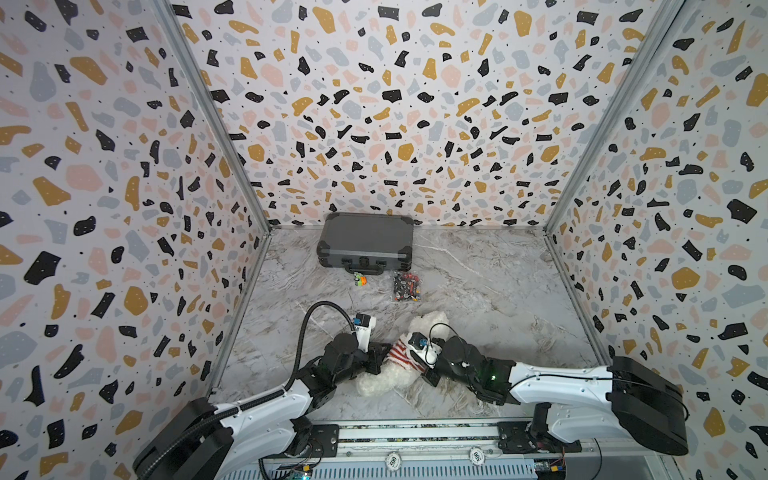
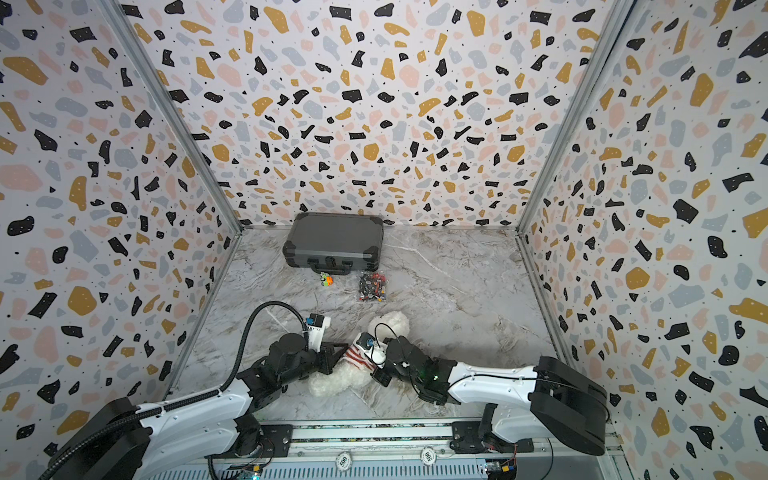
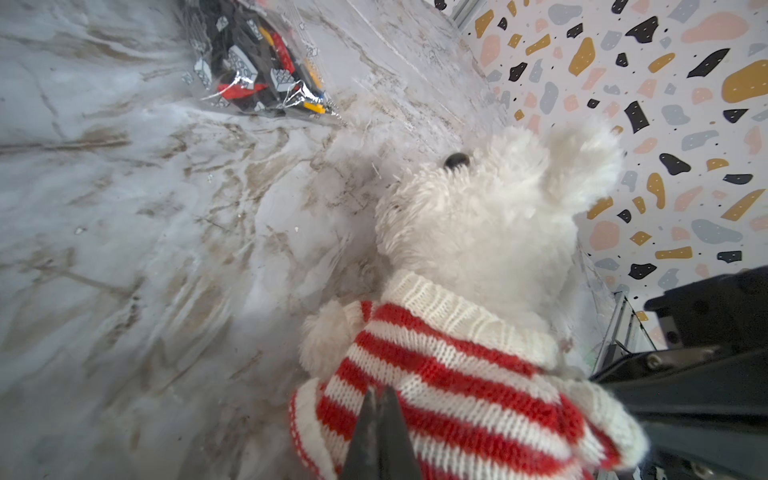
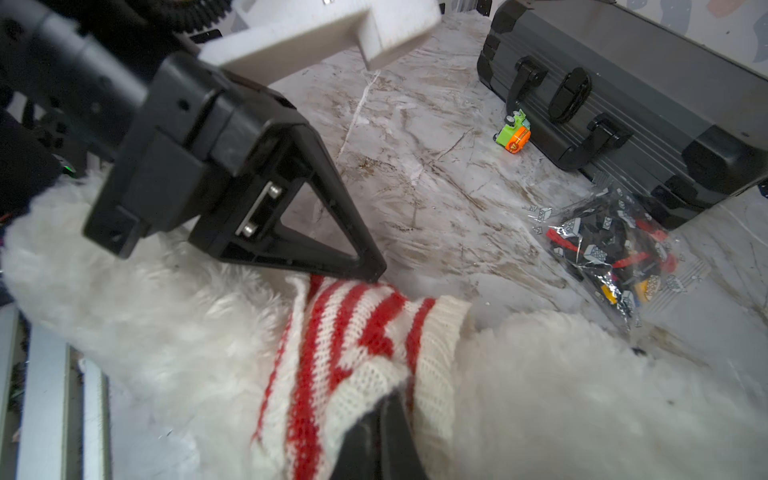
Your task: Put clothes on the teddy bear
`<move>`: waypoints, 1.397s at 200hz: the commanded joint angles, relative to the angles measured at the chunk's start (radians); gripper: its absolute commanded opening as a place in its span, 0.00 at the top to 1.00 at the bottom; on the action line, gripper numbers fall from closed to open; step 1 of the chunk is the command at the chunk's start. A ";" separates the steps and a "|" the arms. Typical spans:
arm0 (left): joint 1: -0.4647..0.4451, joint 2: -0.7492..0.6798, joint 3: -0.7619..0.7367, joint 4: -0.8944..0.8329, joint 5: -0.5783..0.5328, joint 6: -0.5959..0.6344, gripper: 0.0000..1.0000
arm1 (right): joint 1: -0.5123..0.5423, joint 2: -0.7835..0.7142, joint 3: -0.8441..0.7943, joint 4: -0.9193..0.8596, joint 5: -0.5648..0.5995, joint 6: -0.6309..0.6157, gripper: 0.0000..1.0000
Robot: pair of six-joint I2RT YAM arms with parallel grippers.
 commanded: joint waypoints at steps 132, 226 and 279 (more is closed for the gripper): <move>-0.348 -0.269 0.199 -0.501 -0.315 -0.268 0.55 | 0.005 -0.053 -0.083 0.155 0.026 0.203 1.00; -0.344 -0.096 0.215 -0.346 -0.395 -0.305 0.62 | 0.044 -0.079 -0.121 0.177 0.057 0.167 1.00; -0.341 -0.140 0.171 -0.348 -0.413 -0.360 0.57 | 0.047 -0.079 -0.134 0.186 0.068 0.167 1.00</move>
